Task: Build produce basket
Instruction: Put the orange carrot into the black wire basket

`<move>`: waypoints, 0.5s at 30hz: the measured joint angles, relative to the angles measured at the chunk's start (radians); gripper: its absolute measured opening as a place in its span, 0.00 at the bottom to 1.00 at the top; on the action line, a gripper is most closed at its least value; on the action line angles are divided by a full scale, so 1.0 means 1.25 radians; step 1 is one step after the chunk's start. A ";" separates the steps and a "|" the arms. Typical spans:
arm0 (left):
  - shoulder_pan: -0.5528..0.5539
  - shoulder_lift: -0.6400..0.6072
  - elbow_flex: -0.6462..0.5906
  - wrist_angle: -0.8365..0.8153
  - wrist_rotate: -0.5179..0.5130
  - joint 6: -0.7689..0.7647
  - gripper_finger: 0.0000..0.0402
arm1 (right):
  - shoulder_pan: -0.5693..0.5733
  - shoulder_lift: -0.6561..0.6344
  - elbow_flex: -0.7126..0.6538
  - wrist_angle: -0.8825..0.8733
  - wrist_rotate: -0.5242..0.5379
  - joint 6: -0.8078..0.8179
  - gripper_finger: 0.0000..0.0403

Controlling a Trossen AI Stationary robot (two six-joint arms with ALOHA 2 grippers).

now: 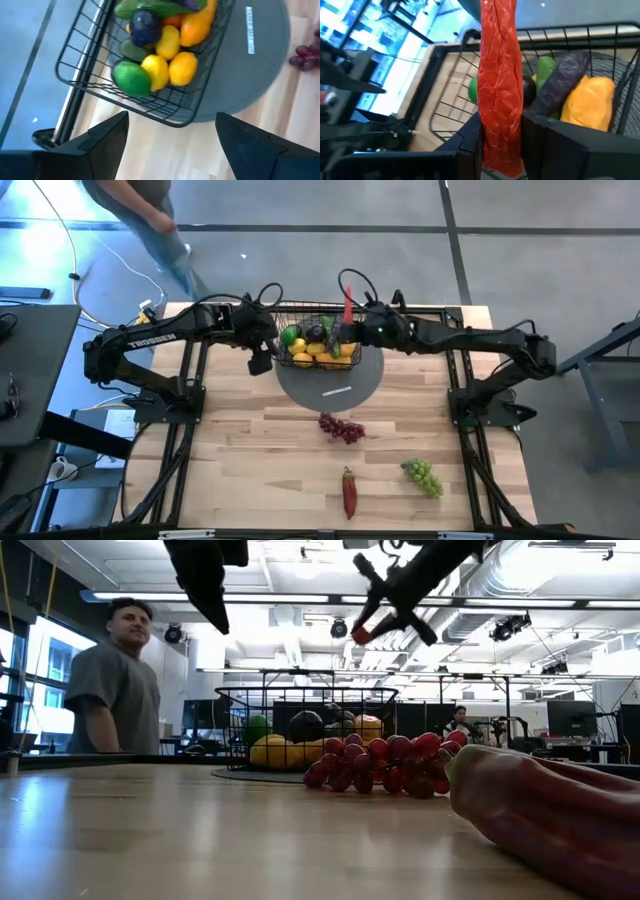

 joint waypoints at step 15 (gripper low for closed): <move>0.057 0.000 0.000 0.003 -0.014 -0.017 0.72 | -0.021 0.123 0.000 0.040 -0.086 0.018 0.19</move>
